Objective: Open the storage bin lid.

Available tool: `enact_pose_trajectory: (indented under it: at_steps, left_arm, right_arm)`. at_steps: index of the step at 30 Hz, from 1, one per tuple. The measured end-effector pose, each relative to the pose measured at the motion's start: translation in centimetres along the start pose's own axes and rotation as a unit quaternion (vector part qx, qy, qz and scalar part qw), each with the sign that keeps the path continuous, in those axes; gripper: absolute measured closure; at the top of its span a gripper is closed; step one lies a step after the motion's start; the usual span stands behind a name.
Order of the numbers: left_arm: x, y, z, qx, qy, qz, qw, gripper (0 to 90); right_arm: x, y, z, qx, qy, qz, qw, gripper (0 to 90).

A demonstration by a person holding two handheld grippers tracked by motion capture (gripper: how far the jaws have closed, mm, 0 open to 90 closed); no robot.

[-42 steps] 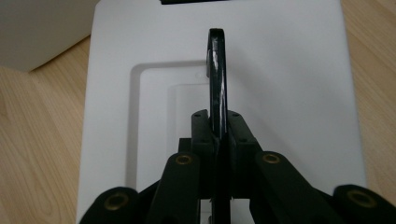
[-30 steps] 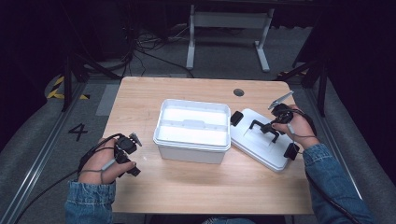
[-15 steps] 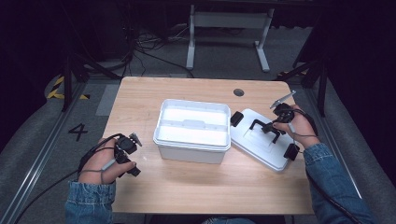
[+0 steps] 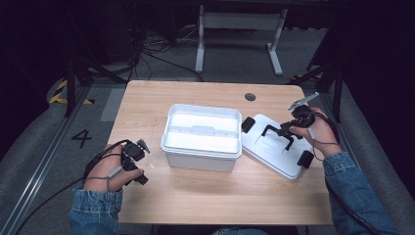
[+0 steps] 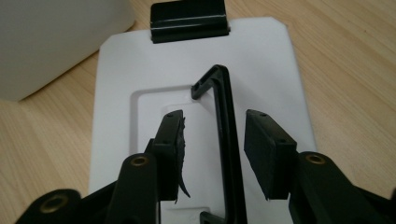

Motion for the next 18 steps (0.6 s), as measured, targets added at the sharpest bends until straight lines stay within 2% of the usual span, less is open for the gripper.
enact_pose_trajectory:
  at_steps: [5, 9, 14, 18]
  left_arm:
    - [-0.1, 0.1, -0.2, -0.005, -0.006, -0.003, 1.0, 30.9]
    - [-0.1, 0.1, -0.1, 0.0, 0.001, 0.0, 1.0, 30.9]
    - [-0.1, 0.2, -0.1, -0.004, -0.001, -0.001, 1.0, 30.9]
    - [-0.2, 0.1, -0.1, -0.001, -0.002, -0.003, 1.0, 30.9]
  right_arm:
    - [0.5, -1.2, 2.0, 0.008, -0.019, -0.022, 0.9995, 58.6]
    - [0.5, -2.1, 4.2, 0.022, -0.035, -0.034, 0.9986, 58.6]
    - [0.2, -3.1, 6.9, 0.038, -0.053, -0.042, 0.997, 58.4]
    - [-0.3, -3.2, 8.8, 0.049, -0.067, -0.042, 0.9957, 58.3]
Point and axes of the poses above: each handheld gripper's, and its own axes: y roughly forward along the jaws, x roughly out of its top, z roughly to its left, the point moved 8 cm from there along y, roughly forward along the jaws, and after that the axes turned 7 degrees about z, right-handed, at the moved point
